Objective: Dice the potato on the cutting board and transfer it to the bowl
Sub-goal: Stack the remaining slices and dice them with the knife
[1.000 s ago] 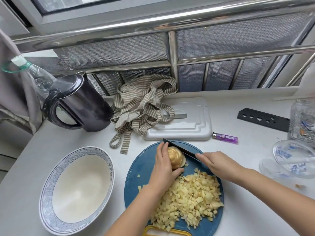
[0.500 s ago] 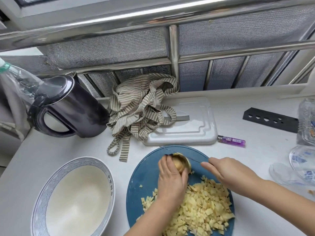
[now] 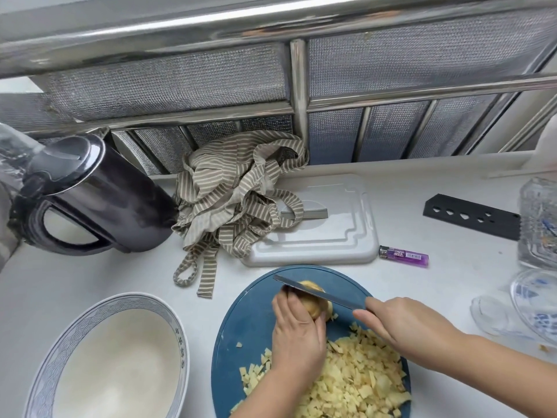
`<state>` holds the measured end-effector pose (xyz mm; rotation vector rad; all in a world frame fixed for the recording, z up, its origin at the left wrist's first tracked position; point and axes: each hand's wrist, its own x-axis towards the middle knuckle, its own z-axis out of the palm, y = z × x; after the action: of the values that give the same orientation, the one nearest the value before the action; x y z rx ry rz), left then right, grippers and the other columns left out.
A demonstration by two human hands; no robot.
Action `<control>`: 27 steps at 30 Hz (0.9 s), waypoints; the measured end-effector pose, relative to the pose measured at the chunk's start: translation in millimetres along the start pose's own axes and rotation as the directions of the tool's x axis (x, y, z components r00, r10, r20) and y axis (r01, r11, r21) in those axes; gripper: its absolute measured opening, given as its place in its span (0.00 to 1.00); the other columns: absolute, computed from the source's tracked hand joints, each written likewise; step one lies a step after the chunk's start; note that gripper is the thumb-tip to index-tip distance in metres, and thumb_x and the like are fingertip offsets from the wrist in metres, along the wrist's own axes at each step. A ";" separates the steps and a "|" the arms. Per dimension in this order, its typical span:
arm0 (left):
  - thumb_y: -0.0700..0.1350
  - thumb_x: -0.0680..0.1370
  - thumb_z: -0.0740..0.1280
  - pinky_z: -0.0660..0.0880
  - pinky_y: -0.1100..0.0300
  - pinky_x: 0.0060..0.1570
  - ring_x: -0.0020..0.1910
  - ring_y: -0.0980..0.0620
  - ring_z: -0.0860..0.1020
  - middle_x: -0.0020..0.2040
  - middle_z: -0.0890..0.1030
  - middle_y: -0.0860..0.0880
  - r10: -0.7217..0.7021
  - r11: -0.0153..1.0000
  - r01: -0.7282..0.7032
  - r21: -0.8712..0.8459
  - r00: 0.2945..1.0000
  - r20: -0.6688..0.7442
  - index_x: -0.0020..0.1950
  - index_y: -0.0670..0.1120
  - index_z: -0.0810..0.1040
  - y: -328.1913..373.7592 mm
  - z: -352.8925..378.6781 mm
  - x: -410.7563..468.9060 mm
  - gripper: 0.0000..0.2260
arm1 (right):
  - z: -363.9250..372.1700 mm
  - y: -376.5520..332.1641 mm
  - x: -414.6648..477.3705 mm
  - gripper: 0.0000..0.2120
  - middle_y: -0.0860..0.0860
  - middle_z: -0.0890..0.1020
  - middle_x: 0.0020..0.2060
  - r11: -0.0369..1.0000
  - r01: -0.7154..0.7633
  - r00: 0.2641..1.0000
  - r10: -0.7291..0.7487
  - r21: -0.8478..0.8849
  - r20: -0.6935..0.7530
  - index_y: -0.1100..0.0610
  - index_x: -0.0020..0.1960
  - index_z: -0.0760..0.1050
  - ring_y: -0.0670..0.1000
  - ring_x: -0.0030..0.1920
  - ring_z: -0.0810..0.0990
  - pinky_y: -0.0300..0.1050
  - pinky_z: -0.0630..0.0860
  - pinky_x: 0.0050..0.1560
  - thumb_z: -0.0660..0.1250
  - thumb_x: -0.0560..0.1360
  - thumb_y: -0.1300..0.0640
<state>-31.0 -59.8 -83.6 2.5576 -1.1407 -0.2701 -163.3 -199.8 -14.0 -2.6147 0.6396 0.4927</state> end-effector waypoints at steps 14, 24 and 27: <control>0.53 0.74 0.57 0.81 0.51 0.39 0.56 0.38 0.71 0.59 0.68 0.37 0.069 0.996 -0.071 -0.045 0.997 -0.043 0.63 0.33 0.66 -1.5 7.2 1.9 0.26 | -17.9 1.8 13.0 0.26 0.47 0.75 0.33 0.990 -0.018 0.998 0.010 0.140 0.059 0.52 0.40 0.68 0.51 0.39 0.76 0.49 0.73 0.46 0.43 0.79 0.36; 0.52 0.74 0.57 0.81 0.51 0.42 0.60 0.42 0.65 0.62 0.65 0.40 0.094 0.992 -0.100 -0.070 0.991 -0.096 0.65 0.35 0.64 -1.6 12.2 -1.5 0.27 | -8.5 1.1 30.8 0.25 0.48 0.72 0.32 0.991 -0.005 0.995 -0.008 0.133 0.095 0.55 0.39 0.68 0.50 0.36 0.71 0.48 0.69 0.44 0.45 0.81 0.38; 0.53 0.74 0.57 0.81 0.54 0.43 0.60 0.43 0.65 0.62 0.65 0.40 0.095 0.992 -0.103 -0.076 0.991 -0.096 0.65 0.35 0.65 -0.5 12.0 -1.4 0.26 | -2.0 -0.1 42.0 0.26 0.48 0.71 0.32 0.993 0.023 0.995 -0.034 0.120 0.090 0.55 0.40 0.68 0.52 0.37 0.72 0.49 0.70 0.44 0.45 0.81 0.38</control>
<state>-35.2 -61.0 -94.9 2.4086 -1.1926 -0.1684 -127.8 -215.7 -30.0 -2.4706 0.5826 0.5463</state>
